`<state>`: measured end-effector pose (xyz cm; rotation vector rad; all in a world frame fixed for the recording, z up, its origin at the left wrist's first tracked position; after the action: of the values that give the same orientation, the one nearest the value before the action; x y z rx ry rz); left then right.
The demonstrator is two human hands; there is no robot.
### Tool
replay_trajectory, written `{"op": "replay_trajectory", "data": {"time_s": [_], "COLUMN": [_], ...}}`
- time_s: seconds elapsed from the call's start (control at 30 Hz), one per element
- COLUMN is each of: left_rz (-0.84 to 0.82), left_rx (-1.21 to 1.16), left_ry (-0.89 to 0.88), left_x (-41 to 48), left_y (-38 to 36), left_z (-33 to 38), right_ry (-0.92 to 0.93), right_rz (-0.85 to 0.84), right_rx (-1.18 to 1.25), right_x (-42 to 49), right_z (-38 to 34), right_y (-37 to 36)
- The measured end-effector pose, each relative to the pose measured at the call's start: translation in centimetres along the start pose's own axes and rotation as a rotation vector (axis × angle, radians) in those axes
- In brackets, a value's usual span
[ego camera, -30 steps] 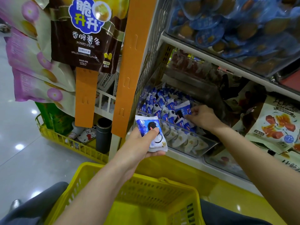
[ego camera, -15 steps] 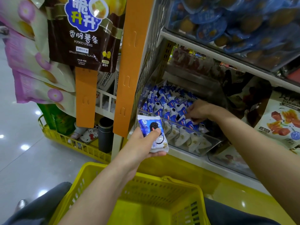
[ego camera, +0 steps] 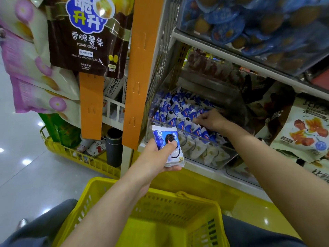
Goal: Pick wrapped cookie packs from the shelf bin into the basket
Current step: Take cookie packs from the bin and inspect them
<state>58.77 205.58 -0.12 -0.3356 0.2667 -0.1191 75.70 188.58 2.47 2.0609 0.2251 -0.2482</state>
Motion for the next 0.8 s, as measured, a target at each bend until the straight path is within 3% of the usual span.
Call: {"op": "replay_trajectory", "data": {"time_s": [0.1,0.17,0.23,0.4,0.6,0.8], "left_rz": [0.018,0.048,0.042,-0.020,-0.067,0.062], "left_rx": [0.044,0.101,0.160,0.237,0.306,0.281], "left_ry": [0.001,-0.011,-0.021,-0.076,-0.123,-0.159], "left_x": [0.0,0.0,0.0,-0.5,-0.9,-0.6], "left_y": [0.0,0.2,0.2,-0.3,-0.7,-0.4], "left_z": [-0.4,-0.6,-0.8,-1.1,-2.0,-2.2], "right_ry": [0.061,0.242,0.393,0.533,0.280,0.264], "right_rz": [0.146,0.343,0.428,0.184,-0.050,-0.112], "right_rx": [-0.003,0.062,0.151,0.252,0.796,0.811], "right_x": [-1.4,-3.9,-7.1,-12.9,-13.7,-13.8], "right_z": [-0.7,-1.6,-2.5,-2.6,-0.2,0.8], "right_y": [0.1,0.3,-0.2,-4.1,-6.2,-8.1]}}
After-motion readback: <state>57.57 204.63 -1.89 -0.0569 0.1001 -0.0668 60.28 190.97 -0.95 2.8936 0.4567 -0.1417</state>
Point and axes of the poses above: each hand's wrist, its own x-axis towards the middle knuckle, its own y-axis out of the back of the hand, z = x × y, the point moved 3 cm from there along x, towards the middle knuckle, and after that the axes turned 4 degrees about -z, right-handed, at the moved point
